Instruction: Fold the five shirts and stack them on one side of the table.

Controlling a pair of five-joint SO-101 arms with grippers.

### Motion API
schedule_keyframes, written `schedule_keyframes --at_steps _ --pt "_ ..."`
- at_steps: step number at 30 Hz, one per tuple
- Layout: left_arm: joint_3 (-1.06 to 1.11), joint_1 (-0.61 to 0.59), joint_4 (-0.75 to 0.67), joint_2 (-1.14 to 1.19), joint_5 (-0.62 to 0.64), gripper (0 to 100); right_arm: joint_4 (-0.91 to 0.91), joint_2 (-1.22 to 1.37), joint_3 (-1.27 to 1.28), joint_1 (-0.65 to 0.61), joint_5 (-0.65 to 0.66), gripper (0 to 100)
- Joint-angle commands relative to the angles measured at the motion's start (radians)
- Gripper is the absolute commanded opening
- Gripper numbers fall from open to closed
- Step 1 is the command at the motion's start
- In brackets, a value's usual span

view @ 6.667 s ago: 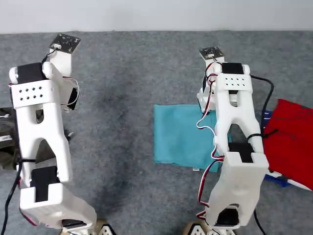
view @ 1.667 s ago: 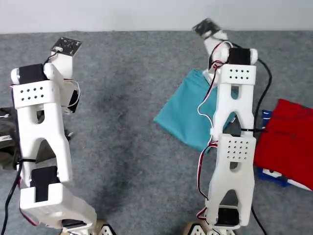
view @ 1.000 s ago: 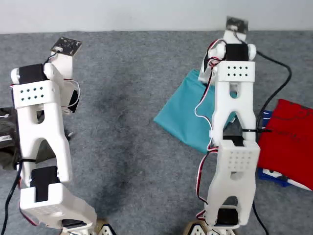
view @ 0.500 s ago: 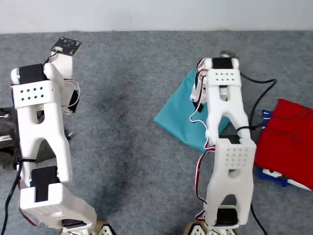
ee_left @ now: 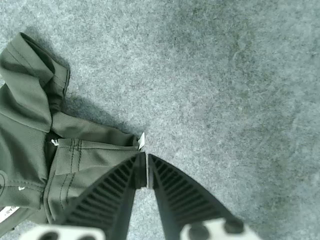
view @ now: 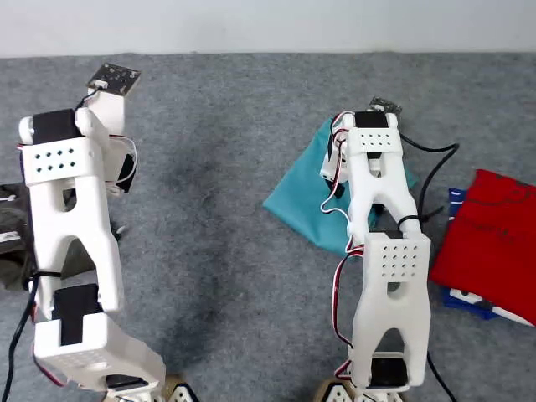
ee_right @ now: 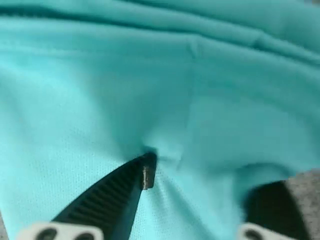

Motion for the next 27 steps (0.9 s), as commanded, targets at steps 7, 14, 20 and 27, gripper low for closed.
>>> schedule_keyframes --at_steps 7,14,20,27 --pt "-0.004 -0.002 0.023 -0.052 -0.005 2 -0.015 0.031 0.011 0.001 0.026 0.9" --pt "-0.004 -0.002 0.023 -0.058 -0.005 2 0.133 -0.097 -0.017 0.007 0.290 1.0" --pt "-0.004 -0.002 0.025 -0.060 -0.005 2 0.286 -0.314 0.014 0.053 0.514 0.9" --pt "-0.004 -0.002 0.025 -0.060 -0.005 2 0.282 -0.651 0.222 0.183 0.560 0.8"
